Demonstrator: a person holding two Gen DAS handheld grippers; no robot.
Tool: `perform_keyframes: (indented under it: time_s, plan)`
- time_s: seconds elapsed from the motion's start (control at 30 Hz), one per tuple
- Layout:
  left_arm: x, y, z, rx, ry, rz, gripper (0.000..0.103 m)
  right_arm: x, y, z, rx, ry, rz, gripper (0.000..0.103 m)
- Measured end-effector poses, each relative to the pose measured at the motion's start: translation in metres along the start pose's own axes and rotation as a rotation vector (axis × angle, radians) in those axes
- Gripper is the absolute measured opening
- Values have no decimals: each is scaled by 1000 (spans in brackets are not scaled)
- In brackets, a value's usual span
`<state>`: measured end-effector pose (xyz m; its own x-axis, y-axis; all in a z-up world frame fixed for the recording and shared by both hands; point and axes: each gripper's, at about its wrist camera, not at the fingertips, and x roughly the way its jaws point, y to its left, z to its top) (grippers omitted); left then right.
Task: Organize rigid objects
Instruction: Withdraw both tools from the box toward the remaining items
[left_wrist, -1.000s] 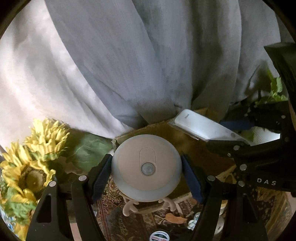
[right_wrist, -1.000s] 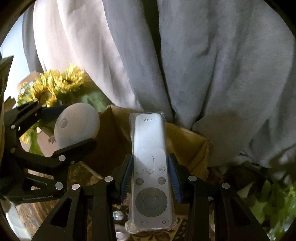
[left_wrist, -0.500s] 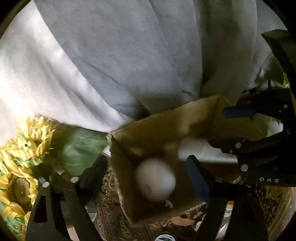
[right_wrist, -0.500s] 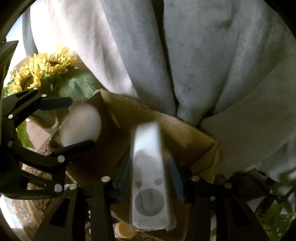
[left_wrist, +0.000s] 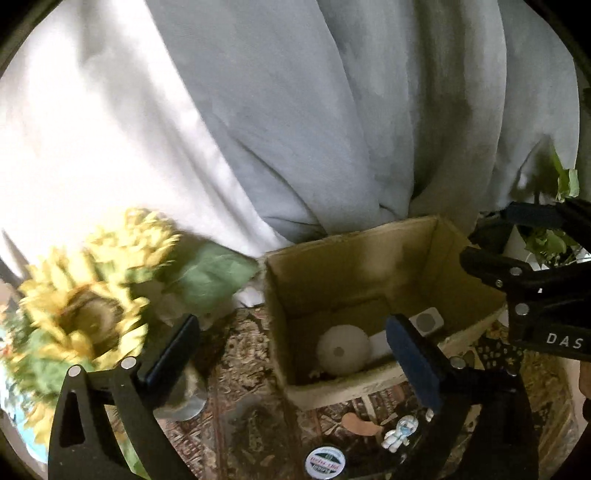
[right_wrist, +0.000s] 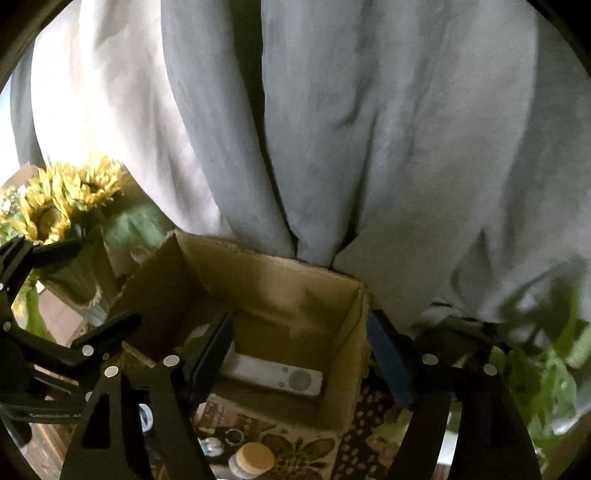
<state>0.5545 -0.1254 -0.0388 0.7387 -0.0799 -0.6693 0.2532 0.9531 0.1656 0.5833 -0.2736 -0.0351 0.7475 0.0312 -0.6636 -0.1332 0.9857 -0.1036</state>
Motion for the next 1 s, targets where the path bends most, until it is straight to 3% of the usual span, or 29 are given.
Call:
perform_keyframes:
  time_s: [0.2, 0.47, 1.0]
  plan:
    - [-39, 10, -15, -43, -76, 93, 103, -25, 5, -11, 58, -28, -14, 82]
    - [-68, 16, -40, -57, -98, 134, 103, -56, 15, -30, 133, -80, -16, 84]
    - [-69, 7, -96, -110, -1, 122, 103, -68, 26, -75, 173, -66, -44, 86]
